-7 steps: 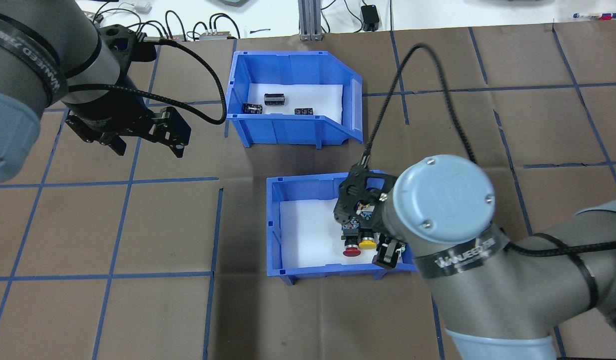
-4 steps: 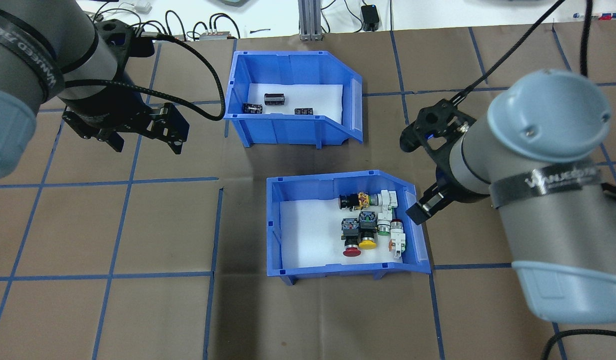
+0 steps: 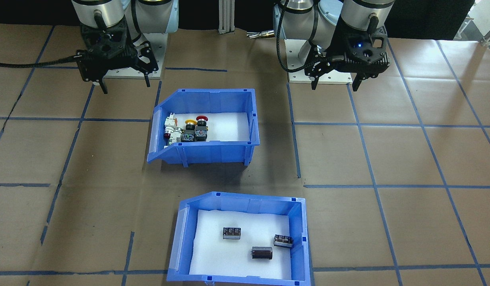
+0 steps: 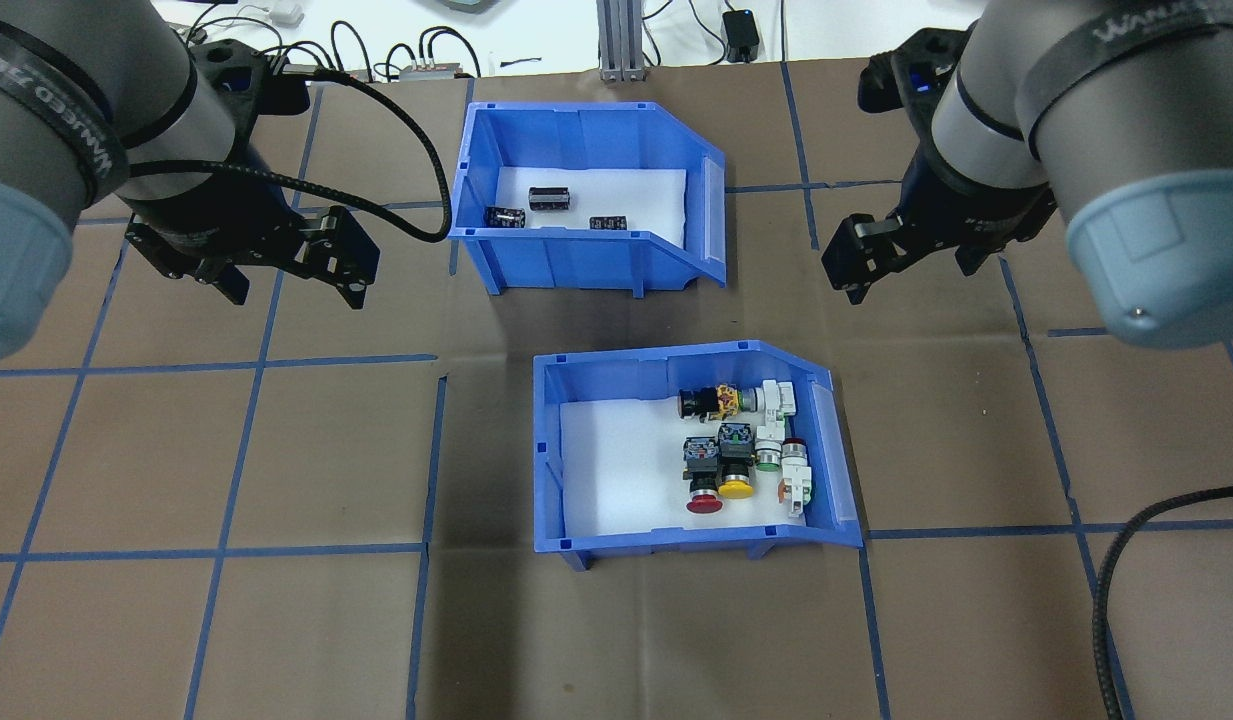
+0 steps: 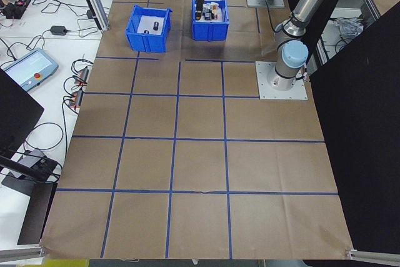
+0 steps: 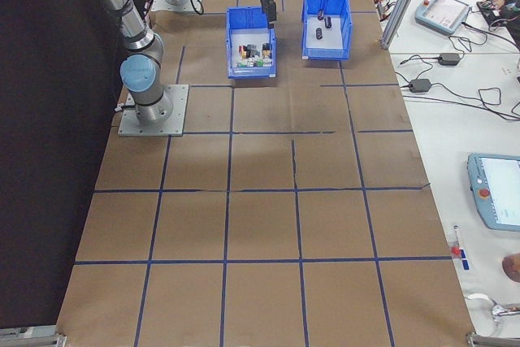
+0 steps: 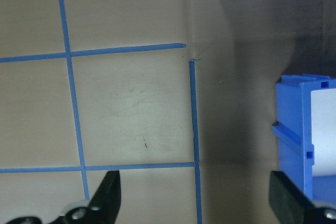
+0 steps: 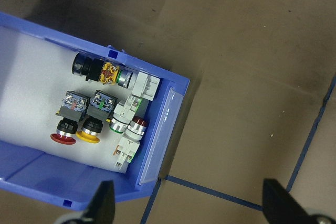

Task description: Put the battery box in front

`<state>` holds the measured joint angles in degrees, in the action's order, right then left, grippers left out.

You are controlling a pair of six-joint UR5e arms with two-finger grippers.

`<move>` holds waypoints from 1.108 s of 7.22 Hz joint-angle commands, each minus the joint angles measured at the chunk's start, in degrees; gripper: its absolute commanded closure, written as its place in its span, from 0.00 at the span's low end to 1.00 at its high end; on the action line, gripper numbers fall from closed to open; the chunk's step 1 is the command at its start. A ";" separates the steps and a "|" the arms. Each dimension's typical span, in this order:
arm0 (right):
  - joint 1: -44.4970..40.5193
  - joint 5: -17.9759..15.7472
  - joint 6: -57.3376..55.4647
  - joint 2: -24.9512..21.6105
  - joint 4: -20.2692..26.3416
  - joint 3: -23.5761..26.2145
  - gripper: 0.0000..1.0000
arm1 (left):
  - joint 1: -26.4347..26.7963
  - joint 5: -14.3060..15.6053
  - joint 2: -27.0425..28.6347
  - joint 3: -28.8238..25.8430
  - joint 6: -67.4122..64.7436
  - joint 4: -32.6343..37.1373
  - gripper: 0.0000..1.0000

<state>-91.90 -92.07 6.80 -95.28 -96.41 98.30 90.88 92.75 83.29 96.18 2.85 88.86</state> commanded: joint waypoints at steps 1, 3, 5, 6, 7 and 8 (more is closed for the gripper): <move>3.30 0.13 -6.33 1.15 1.48 -0.74 0.00 | 0.00 -0.20 -0.06 0.15 -0.03 0.00 0.00; 3.13 0.31 -8.73 0.62 1.66 -0.21 0.00 | 0.00 -0.02 -0.06 -0.11 -0.03 0.00 0.00; 3.04 2.85 -8.90 0.36 1.23 0.76 0.00 | 0.00 0.07 -0.06 -0.20 -0.03 0.00 0.00; 3.04 2.42 -8.90 0.62 1.05 0.58 0.00 | 0.00 0.07 -0.06 -0.20 -0.03 0.00 0.00; 3.04 2.24 -8.90 0.53 0.87 0.58 0.00 | 0.00 0.07 0.03 -0.29 -0.03 0.00 0.00; 3.04 2.07 -8.90 0.53 0.78 0.58 0.00 | 0.00 0.15 0.03 -0.29 -0.03 0.00 0.00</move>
<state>-88.85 -89.80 -2.10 -94.76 -95.47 98.88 90.88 92.83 83.29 95.92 2.81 88.86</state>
